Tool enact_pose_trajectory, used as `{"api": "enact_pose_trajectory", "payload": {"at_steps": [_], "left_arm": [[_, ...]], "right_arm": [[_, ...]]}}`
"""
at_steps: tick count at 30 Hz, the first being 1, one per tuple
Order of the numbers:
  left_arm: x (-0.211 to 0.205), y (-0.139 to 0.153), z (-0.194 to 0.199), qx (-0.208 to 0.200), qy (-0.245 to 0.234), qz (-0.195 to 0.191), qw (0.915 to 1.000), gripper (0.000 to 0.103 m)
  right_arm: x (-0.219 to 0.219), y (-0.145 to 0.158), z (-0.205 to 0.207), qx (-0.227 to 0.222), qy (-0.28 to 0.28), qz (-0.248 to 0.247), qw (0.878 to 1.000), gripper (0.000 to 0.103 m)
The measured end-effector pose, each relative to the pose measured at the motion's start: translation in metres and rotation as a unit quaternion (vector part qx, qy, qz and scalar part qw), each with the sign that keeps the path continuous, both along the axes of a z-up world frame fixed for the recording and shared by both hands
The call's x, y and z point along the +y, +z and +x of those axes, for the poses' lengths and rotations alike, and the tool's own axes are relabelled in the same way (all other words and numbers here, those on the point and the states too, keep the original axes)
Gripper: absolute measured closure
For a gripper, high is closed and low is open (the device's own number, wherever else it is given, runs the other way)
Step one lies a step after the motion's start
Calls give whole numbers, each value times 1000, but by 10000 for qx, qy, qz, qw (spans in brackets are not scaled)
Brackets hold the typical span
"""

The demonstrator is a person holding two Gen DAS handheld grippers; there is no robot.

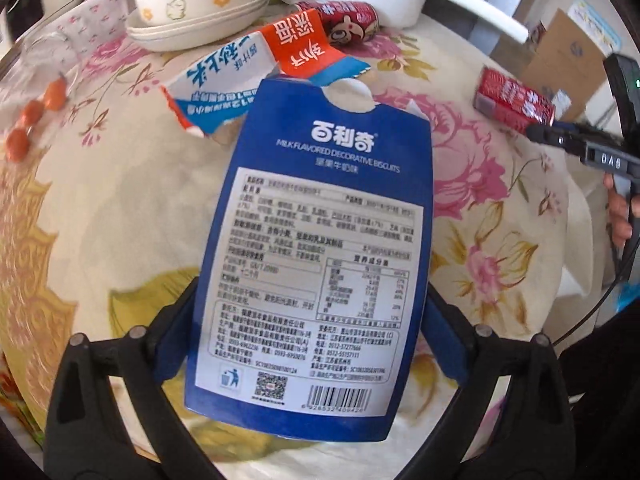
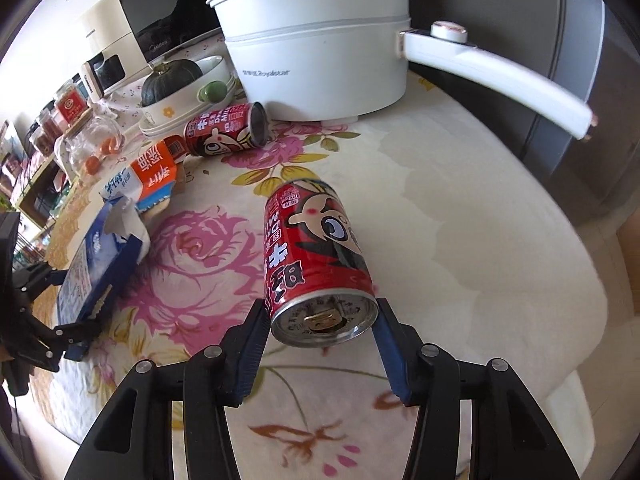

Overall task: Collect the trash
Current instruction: 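Carry bag and can over the bin and open the left tool to drop the bag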

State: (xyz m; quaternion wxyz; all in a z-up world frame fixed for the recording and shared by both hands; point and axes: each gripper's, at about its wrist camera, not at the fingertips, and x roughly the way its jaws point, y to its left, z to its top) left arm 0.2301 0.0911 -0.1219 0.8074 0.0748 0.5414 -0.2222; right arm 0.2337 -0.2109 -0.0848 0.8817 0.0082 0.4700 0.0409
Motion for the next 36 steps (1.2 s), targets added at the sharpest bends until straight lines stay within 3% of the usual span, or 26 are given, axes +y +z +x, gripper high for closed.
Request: {"api": "enact_pose_trajectory", "payload": {"at_steps": [5, 9, 16, 36], "left_arm": [[-1, 14, -31, -130, 372, -339, 9986, 8], [-13, 30, -44, -197, 486, -379, 9979, 9], [-44, 41, -54, -326, 310, -468, 9979, 9], [-113, 62, -72, -642, -21, -957, 9933, 10]], "right_arm": [[-20, 15, -26, -15, -187, 81, 9998, 50], [-29, 27, -48, -17, -203, 88, 9998, 51], [-43, 30, -70, 149, -292, 329, 9989, 51], [-100, 49, -115, -115, -667, 206, 9975, 52]]}}
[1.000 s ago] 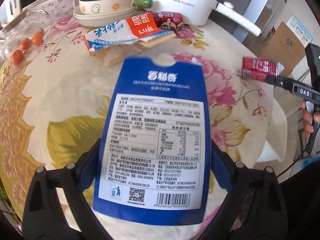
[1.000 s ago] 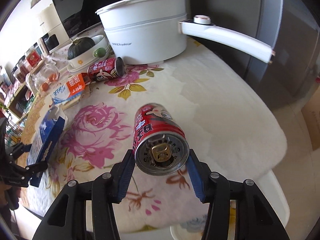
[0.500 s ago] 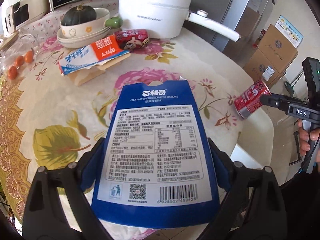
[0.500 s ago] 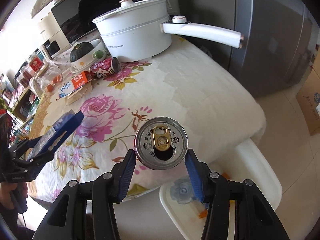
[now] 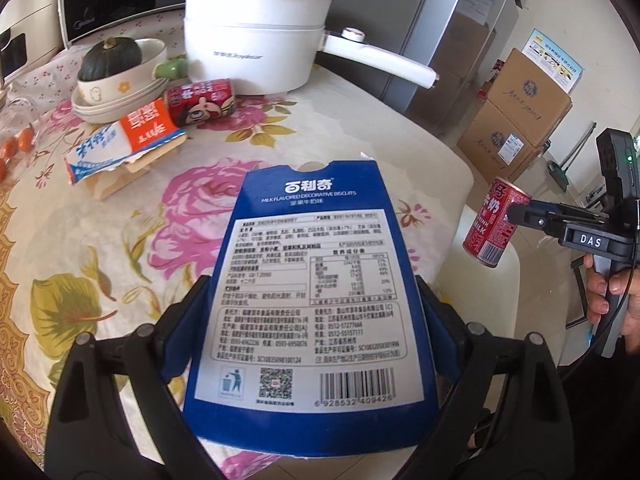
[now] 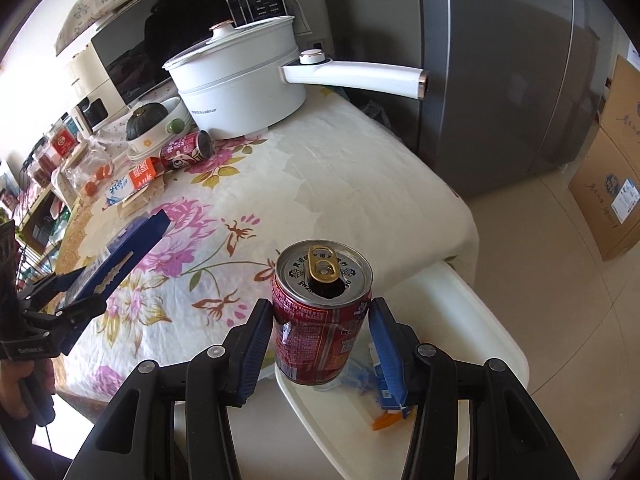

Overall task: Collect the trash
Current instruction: 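Carry bag and can over the bin and open the left tool to drop the bag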

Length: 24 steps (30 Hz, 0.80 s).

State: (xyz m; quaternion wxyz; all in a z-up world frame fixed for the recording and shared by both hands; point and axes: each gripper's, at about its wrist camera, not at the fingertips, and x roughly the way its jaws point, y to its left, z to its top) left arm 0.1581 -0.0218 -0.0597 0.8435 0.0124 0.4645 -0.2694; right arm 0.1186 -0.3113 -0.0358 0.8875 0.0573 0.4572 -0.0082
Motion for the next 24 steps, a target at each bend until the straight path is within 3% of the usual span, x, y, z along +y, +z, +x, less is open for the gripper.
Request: {"api": "enact_pose_trajectory", "payload": {"at_steps": [13, 24], "left_arm": [[-87, 5, -20, -145, -829, -103, 9964, 10], [-176, -5, -49, -6, -1711, -68, 9852, 10]], "right_arm": [[-56, 4, -23, 72, -548, 54, 9985, 52], [-103, 5, -48, 163, -1035, 11, 9945, 52]]}}
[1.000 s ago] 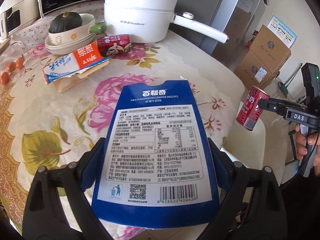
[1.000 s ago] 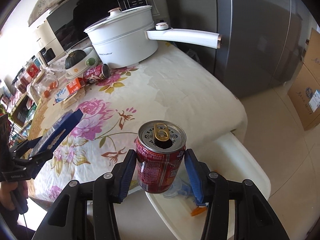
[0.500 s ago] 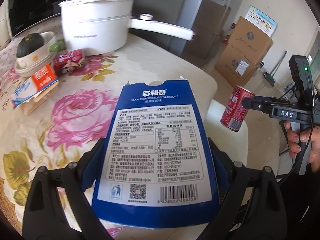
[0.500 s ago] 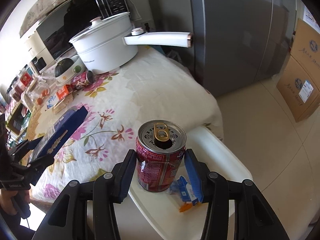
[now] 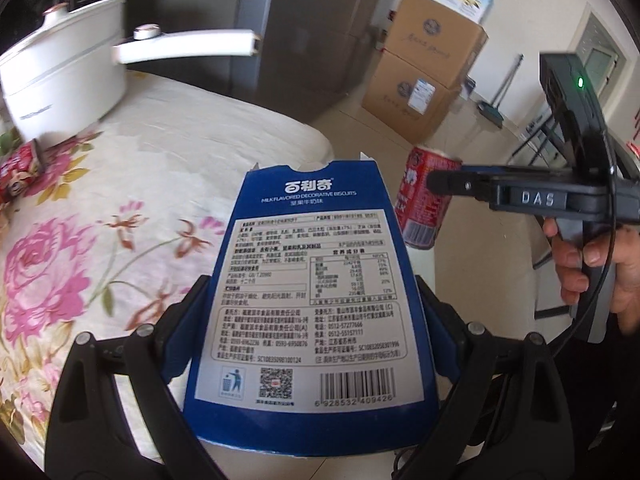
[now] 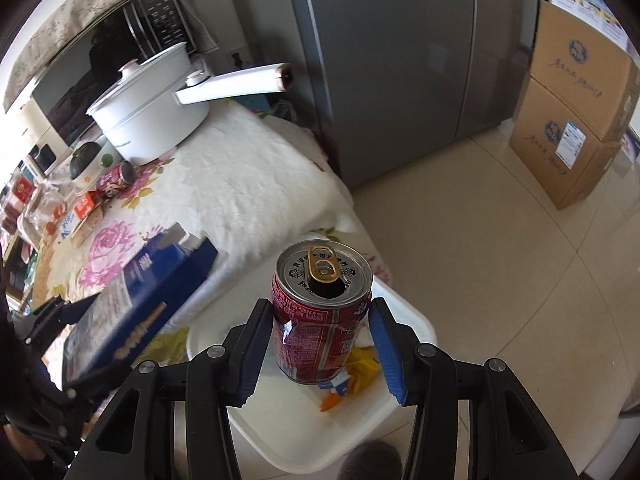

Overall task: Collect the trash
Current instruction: 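Carry bag and can over the bin and open the left tool to drop the bag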

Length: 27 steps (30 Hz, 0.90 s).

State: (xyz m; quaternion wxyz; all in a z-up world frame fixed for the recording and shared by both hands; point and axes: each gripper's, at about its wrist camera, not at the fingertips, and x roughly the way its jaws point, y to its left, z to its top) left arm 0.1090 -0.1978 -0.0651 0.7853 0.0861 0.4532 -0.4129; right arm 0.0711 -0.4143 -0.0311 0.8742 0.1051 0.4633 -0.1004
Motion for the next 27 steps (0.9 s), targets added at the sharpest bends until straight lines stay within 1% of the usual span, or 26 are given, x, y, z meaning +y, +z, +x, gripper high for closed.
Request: {"api": "enact_pose_trajectory", "payload": {"at_steps": [5, 10, 15, 16, 19, 23, 27], "left_arm": [[-27, -15, -8, 111, -273, 199, 9994, 10], [-42, -25, -14, 183, -493, 313, 9981, 10], [-45, -31, -19, 49, -666, 395, 9970, 8], [-45, -31, -19, 23, -658, 420, 9969, 8], [-43, -30, -20, -30, -621, 457, 9970, 1], [-33, -30, -17, -20, -484, 524, 9975, 1], [-18, -30, -9, 132, -260, 475, 9984, 1]], "right_arm": [[-11, -7, -9, 138, -97, -69, 9998, 52], [-21, -11, -18, 224, -178, -89, 9996, 52], [-26, -14, -22, 285, -249, -100, 9992, 52], [-26, -15, -23, 289, -254, -100, 9992, 52], [-26, -15, -23, 297, -255, -103, 9992, 52], [-23, -16, -21, 317, -245, -111, 9991, 52], [-18, -16, -18, 323, -221, -112, 9992, 52]]}}
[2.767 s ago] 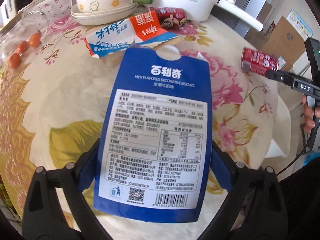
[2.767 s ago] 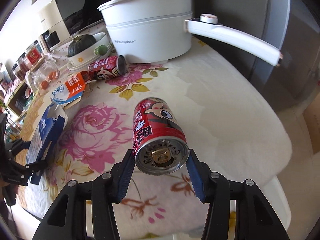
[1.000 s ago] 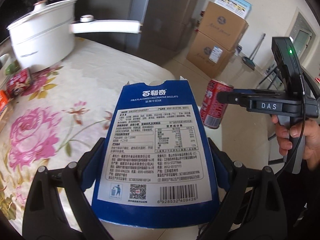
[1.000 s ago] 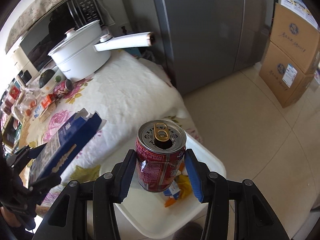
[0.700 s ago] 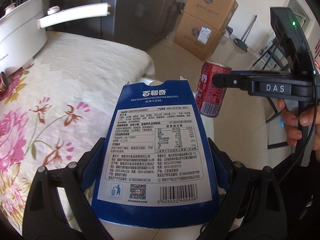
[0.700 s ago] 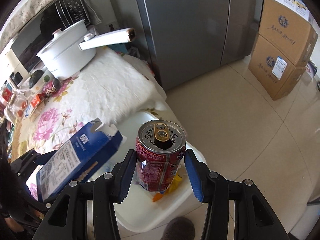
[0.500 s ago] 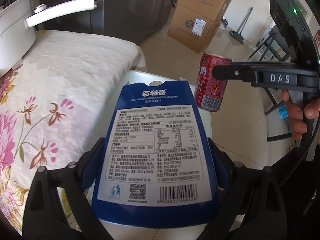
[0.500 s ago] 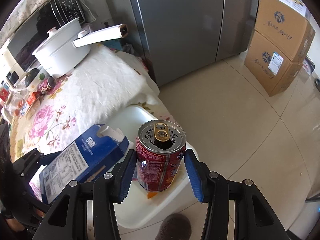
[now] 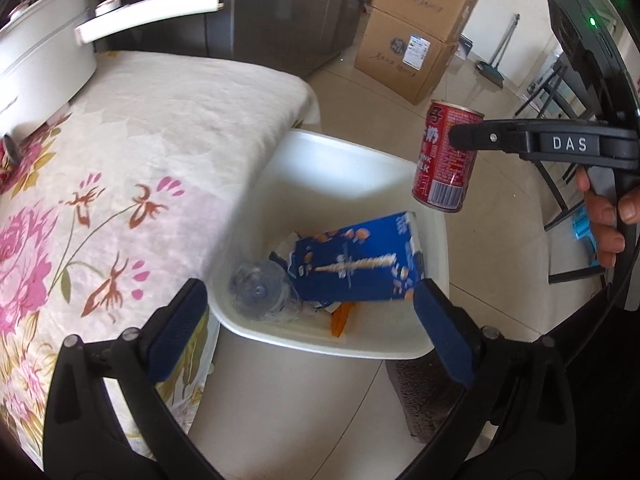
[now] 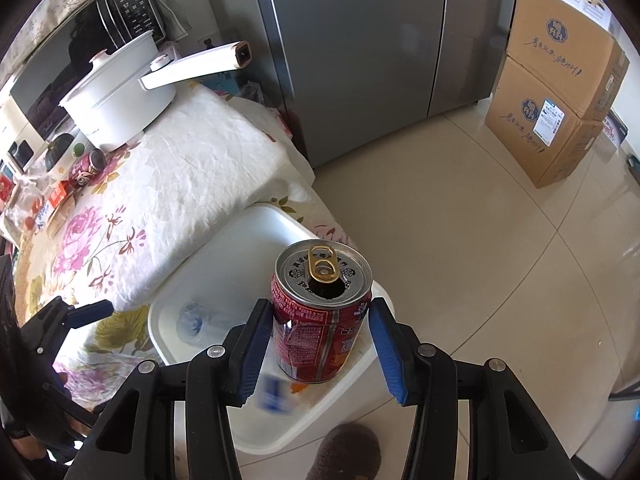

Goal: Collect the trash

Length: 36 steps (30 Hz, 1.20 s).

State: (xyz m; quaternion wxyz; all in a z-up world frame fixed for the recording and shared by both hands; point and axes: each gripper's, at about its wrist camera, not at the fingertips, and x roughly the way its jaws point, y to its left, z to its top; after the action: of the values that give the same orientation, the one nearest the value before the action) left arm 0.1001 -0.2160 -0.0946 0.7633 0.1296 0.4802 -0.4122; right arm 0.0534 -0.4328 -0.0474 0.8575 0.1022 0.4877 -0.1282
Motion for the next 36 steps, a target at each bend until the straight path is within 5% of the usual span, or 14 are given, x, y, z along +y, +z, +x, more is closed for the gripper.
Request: {"api": "enact_pose_trajectory", "payload": {"at_steps": [12, 16, 36], "left_arm": [[52, 4, 12, -248, 647, 294, 9972, 1], [75, 8, 19, -250, 912, 247, 9952, 1], [187, 13, 46, -165, 2040, 123, 9787, 1]], "right_arm": [[24, -10, 26, 158, 74, 12, 9998, 51], [33, -8, 33, 77, 13, 164, 9998, 27], [127, -14, 77, 123, 674, -71, 9976, 22]]}}
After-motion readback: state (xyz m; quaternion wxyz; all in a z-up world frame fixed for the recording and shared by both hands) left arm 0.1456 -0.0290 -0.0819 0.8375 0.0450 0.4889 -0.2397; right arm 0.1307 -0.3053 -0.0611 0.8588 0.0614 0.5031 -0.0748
